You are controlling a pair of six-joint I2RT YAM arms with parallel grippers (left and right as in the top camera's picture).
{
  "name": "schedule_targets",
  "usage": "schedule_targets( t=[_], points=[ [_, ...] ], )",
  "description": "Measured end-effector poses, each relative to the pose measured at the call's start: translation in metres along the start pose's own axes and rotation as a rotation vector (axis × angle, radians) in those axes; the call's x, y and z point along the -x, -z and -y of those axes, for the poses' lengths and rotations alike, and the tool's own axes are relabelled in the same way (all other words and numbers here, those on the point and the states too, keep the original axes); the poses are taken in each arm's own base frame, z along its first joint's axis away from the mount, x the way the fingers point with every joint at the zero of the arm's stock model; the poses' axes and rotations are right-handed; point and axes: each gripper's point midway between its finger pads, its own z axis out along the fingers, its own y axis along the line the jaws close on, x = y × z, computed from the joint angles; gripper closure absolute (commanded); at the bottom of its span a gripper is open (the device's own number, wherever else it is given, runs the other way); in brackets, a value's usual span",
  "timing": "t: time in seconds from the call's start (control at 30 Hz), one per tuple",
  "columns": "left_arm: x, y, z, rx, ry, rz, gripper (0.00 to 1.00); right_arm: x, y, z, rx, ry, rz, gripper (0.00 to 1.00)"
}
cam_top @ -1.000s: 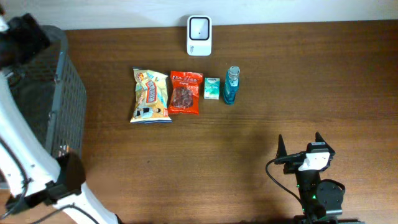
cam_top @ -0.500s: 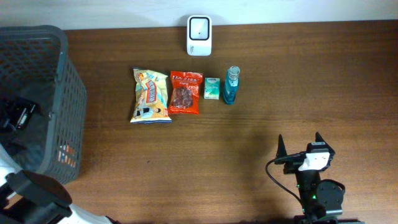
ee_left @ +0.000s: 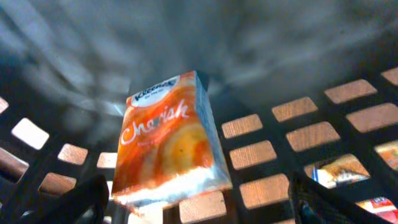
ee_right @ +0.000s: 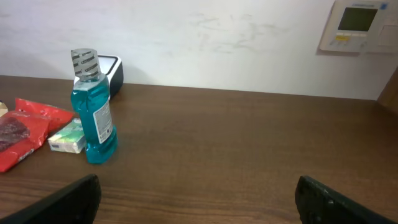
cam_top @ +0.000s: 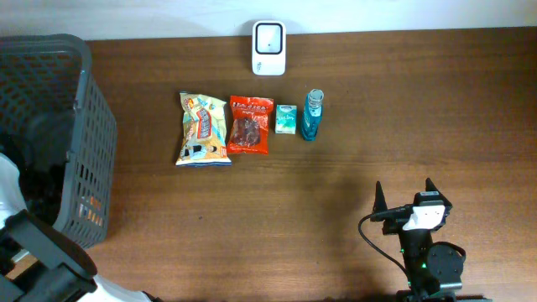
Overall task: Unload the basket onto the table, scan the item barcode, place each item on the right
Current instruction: 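Reach left gripper into basket and grasp orange Kleenex pack, then place orange Kleenex pack below green pack near bottle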
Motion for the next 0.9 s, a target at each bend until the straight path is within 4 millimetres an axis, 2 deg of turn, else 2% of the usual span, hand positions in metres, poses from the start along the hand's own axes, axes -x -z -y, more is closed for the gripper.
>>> schedule_targets(
  t=[0.03, 0.13, 0.3, 0.5, 0.57, 0.6, 0.67, 0.77, 0.8, 0.87, 0.9],
  points=[
    [0.000, -0.003, -0.001, 0.001, 0.004, -0.001, 0.26, 0.000, 0.000, 0.000, 0.000, 0.000, 0.000, 0.02],
    [0.005, -0.010, 0.001, -0.011, -0.001, 0.018, 0.46, 0.000, 0.000, 0.000, 0.000, 0.000, 0.000, 0.02],
    [0.011, -0.015, 0.003, -0.021, -0.005, 0.043, 1.00, 0.000, 0.000, 0.000, 0.000, 0.000, 0.000, 0.02],
    [0.035, -0.010, 0.014, -0.063, -0.028, 0.146, 1.00, 0.000, 0.000, 0.000, 0.000, 0.000, 0.000, 0.02],
    [0.043, 0.002, 0.020, -0.075, -0.035, 0.185, 1.00, 0.000, 0.000, 0.000, 0.000, 0.000, 0.000, 0.02],
    [0.050, 0.017, 0.027, -0.090, -0.041, 0.218, 1.00, 0.000, 0.000, 0.000, 0.000, 0.000, 0.000, 0.02],
    [0.070, 0.078, 0.053, -0.170, -0.073, 0.356, 1.00, 0.000, 0.000, 0.000, 0.000, 0.000, 0.000, 0.02],
    [0.074, 0.166, 0.081, -0.293, -0.123, 0.550, 1.00, 0.000, 0.000, 0.000, 0.000, 0.000, 0.000, 0.02],
    [0.064, 0.200, 0.090, -0.352, -0.153, 0.619, 1.00, 0.000, 0.000, 0.000, 0.000, 0.000, 0.000, 0.02],
    [0.032, 0.241, 0.105, -0.456, -0.226, 0.685, 1.00, 0.000, 0.000, 0.000, 0.000, 0.000, 0.000, 0.02],
    [0.000, 0.261, 0.119, -0.524, -0.302, 0.705, 1.00, 0.000, 0.000, 0.000, 0.000, 0.000, 0.000, 0.02]
  ],
)
